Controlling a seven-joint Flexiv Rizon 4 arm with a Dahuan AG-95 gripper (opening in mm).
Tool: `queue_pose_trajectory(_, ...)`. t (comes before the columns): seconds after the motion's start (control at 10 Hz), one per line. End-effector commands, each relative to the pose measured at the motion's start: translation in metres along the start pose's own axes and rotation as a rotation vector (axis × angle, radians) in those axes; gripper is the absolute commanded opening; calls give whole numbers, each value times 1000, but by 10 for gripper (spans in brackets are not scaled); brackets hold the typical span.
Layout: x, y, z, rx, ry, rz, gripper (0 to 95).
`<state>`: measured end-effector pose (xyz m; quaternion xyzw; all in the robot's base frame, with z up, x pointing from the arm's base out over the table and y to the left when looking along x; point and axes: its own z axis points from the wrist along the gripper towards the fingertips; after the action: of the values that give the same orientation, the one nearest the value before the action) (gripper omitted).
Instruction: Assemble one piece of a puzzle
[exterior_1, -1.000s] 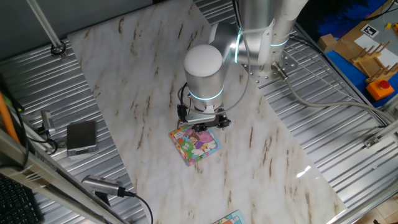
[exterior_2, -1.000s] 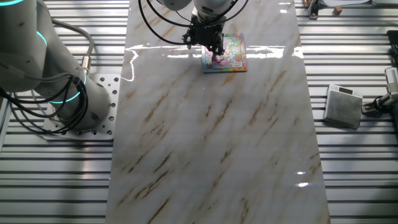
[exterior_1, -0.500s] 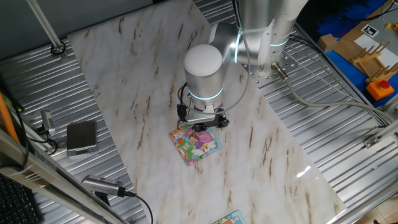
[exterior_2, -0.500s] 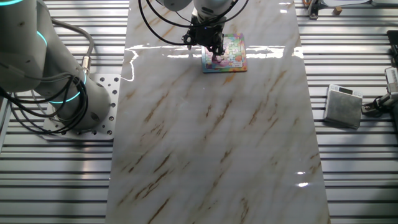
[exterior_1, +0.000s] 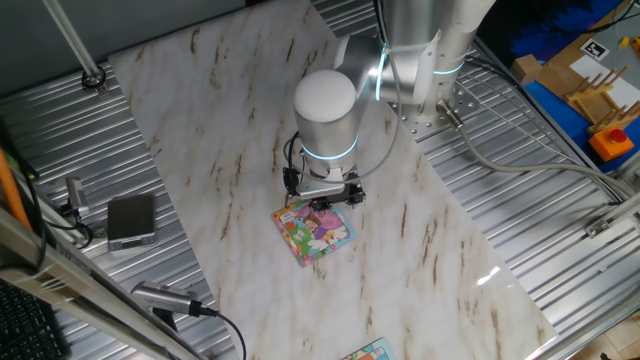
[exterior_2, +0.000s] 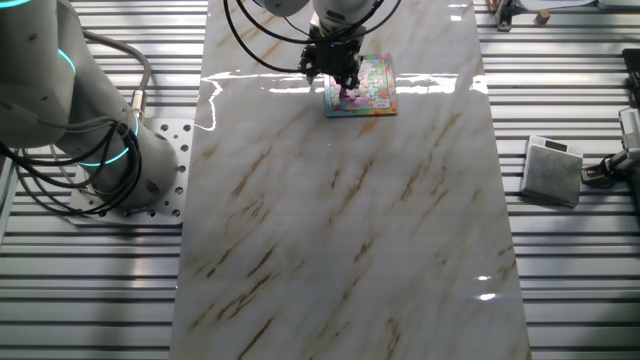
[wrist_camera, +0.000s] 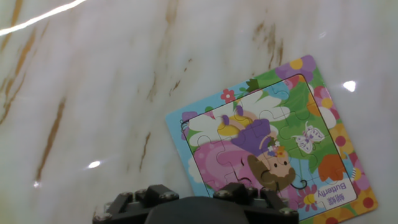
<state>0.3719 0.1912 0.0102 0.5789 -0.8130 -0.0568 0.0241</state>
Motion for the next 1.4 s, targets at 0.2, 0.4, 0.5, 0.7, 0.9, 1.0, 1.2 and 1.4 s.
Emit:
queue_pose_trajectory(0.2, 1, 0, -1, 4, 1, 0, 570)
queue_pose_trajectory(0.4, 1, 0, -1, 3, 0, 0, 570)
queue_pose_trajectory(0.5, 1, 0, -1, 3, 0, 0, 570)
queue_pose_trajectory(0.7, 1, 1, -2, 3, 0, 1, 570)
queue_pose_trajectory(0.9, 1, 2, -5, 3, 0, 3, 760)
queue_pose_trajectory(1.0, 1, 2, -5, 2, -1, 4, 760)
queue_pose_trajectory(1.2, 1, 3, -7, -2, 0, 11, 760)
queue_pose_trajectory(1.4, 0, 2, -12, -5, 0, 17, 570)
